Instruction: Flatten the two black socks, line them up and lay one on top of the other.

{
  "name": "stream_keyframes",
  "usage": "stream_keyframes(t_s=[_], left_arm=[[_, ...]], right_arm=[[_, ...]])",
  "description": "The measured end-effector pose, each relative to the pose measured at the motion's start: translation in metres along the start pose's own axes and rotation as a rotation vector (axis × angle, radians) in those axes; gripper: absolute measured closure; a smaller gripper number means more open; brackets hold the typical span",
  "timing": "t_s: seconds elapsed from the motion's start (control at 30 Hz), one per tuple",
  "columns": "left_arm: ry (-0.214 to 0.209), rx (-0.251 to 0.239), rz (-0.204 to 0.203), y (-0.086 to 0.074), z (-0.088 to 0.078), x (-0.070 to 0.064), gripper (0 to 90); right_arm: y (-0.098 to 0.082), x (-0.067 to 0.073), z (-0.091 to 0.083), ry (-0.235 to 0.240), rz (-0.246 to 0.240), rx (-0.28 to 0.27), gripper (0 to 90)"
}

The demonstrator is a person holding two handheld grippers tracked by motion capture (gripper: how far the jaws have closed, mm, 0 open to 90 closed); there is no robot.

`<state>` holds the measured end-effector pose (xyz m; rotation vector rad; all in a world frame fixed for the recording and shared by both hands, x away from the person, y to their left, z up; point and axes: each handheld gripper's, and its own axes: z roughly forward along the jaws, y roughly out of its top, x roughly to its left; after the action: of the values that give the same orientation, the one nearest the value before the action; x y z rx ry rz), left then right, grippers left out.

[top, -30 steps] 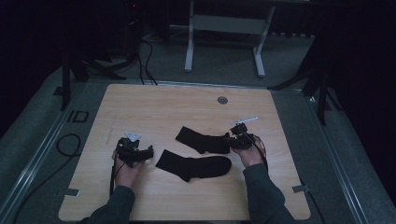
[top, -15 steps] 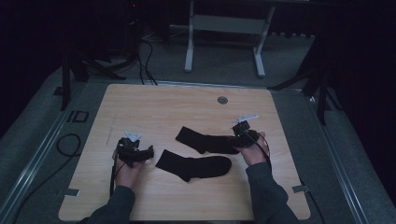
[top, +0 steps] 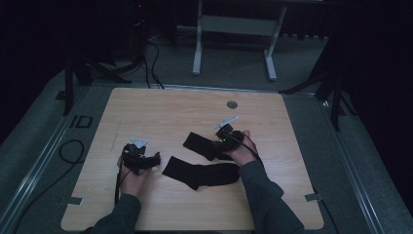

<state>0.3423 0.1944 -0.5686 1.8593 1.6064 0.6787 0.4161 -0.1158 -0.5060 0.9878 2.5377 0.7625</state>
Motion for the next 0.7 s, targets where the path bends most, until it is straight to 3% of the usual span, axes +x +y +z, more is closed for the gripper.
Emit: stream_keyframes(t_s=[0.2, 0.33, 0.53, 0.7], left_arm=[[0.0, 0.0, 0.001, 0.0, 0.0, 0.0, 14.7], [0.0, 0.0, 0.0, 0.0, 0.0, 0.0, 14.8], [0.0, 0.0, 0.0, 0.0, 0.0, 0.0, 14.8], [0.0, 0.0, 0.0, 0.0, 0.0, 0.0, 14.7]], right_arm=[[0.017, 0.016, 0.023, 0.038, -0.066, 0.032, 52.8], [0.023, 0.021, 0.035, 0.065, -0.072, 0.045, 51.8], [0.024, 0.019, 0.055, 0.098, -0.055, 0.087, 46.0], [0.023, 0.017, 0.057, 0.108, -0.025, 0.074, 48.5]])
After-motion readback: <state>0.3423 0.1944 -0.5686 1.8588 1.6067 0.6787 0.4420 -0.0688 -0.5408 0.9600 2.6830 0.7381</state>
